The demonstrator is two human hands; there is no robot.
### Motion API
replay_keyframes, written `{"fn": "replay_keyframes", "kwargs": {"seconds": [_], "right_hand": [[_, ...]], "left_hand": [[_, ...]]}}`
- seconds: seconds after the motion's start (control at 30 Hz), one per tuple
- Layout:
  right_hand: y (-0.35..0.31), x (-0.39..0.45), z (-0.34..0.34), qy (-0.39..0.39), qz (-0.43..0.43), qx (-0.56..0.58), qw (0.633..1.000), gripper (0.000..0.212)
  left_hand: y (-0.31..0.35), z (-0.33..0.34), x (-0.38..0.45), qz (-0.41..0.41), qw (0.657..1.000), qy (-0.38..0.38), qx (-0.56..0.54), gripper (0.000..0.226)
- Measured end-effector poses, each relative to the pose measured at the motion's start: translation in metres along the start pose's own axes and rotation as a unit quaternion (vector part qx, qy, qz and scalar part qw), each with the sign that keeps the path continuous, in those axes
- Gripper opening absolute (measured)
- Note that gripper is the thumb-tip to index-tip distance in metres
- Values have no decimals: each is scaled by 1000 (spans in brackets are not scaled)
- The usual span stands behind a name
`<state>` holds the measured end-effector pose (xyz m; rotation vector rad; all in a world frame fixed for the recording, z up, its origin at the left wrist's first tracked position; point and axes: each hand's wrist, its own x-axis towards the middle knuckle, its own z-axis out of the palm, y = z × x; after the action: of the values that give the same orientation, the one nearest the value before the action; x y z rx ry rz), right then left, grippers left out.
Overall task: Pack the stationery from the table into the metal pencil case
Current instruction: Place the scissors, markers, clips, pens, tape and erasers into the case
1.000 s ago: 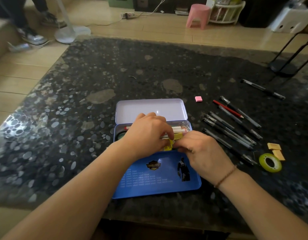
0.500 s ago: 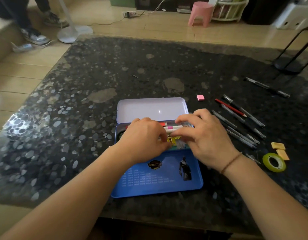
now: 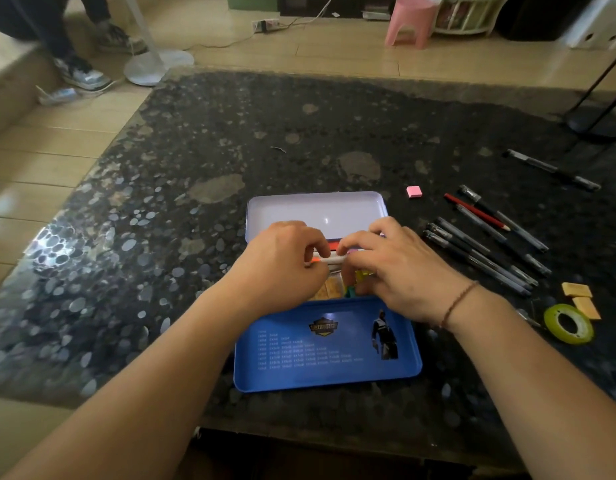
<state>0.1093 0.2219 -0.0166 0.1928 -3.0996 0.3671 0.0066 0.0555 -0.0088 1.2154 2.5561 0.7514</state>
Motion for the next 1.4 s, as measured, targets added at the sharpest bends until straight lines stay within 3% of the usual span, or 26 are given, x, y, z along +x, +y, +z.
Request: {"fn": "replay_keyframes", "kwargs": {"seconds": [0.13,0.2,0.3,0.4,0.5,0.63,0.73,0.9,1.13,1.27,1.4], "right_hand": [[-1,-1,1,30,34,73,996,23],[-3,1,2,88,42,130,987,23],[-4,1,-3,176,128,298,929,18],[-8,-3,-6,202,172,339,903,12],[-10,-7,-3,218,189,317,904,10],[-4,-12,1,131,199,272,932,11],[-2,-20,-1,93,179,163,966,9],[-2,-23,-3,58,230,116,965,9],[-5,-21,-5,30,240,55,969,11],[-5,-23,-8,15,242,18,970,13],[-1,-23,-10,38,206,-2,978,12]], "left_hand": [[5,2,-3,40,998,-40,-18,32],[8,4,-3,57,997,-51,-27,27],[12,6,1,46,996,-27,-76,11],[18,7,6,23,994,-19,-101,10],[22,10,9,0,995,-37,-96,9],[20,12,10,-2,994,-96,-59,12],[23,13,8,5,992,-121,-21,15],[28,21,7,29,991,-126,16,21],[29,21,8,24,994,-106,25,17],[23,13,10,0,996,-84,9,26],[7,3,9,55,997,-37,26,39]]}}
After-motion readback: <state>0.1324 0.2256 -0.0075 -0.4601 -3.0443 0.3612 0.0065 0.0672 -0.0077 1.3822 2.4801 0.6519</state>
